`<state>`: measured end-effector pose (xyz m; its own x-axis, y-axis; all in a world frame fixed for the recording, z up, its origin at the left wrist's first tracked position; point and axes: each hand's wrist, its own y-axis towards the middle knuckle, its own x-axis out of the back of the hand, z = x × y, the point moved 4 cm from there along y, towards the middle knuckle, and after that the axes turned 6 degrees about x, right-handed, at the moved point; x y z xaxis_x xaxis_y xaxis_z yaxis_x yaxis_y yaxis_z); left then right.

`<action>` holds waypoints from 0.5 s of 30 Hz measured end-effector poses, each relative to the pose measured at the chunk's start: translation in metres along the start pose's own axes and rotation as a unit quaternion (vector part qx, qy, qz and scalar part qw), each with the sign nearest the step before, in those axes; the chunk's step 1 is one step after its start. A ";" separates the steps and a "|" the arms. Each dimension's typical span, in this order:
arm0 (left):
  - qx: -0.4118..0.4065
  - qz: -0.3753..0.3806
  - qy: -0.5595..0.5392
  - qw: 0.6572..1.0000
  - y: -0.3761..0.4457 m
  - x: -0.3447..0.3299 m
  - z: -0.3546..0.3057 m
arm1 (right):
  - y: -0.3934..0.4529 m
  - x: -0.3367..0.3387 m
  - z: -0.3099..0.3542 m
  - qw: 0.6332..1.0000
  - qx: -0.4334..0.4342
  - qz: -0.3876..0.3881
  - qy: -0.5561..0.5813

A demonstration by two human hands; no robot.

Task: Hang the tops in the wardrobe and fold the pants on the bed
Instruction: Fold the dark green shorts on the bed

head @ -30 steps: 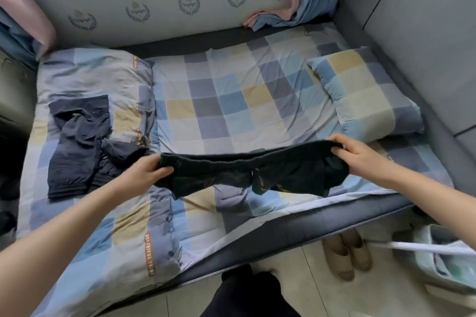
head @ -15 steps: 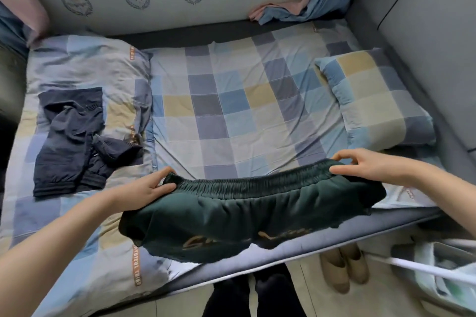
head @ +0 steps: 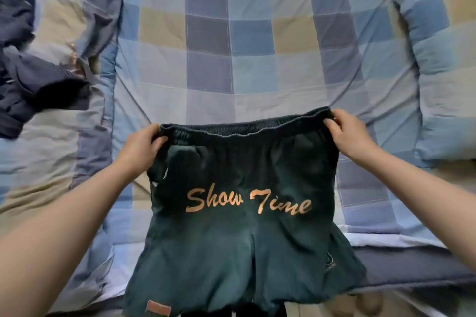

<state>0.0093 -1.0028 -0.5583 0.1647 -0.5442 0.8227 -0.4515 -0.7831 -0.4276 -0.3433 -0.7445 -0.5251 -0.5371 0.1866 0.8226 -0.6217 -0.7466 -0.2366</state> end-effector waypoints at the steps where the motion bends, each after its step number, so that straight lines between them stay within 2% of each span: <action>1: 0.009 -0.006 -0.008 1.000 0.009 -0.018 0.008 | 0.008 -0.017 -0.012 1.000 0.005 -0.010 0.008; 5: 0.017 -0.046 -0.031 0.998 0.027 -0.043 0.020 | 0.009 -0.051 -0.031 0.997 0.023 -0.031 0.068; 9: -0.035 -0.103 0.022 0.994 0.037 -0.016 0.009 | 0.019 -0.041 -0.024 0.995 0.040 -0.065 0.059; 12: -0.090 -0.114 0.061 0.987 0.071 0.016 -0.016 | 0.061 -0.019 -0.007 0.995 0.052 -0.086 0.017; 15: -0.105 -0.178 0.068 0.976 0.124 0.043 -0.041 | 0.123 -0.010 0.009 0.996 0.005 -0.090 -0.005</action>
<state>-0.0758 -1.1108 -0.5601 0.2322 -0.1934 0.9533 -0.5591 -0.8285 -0.0319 -0.4100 -0.8439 -0.5576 -0.4115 0.3111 0.8567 -0.7021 -0.7075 -0.0803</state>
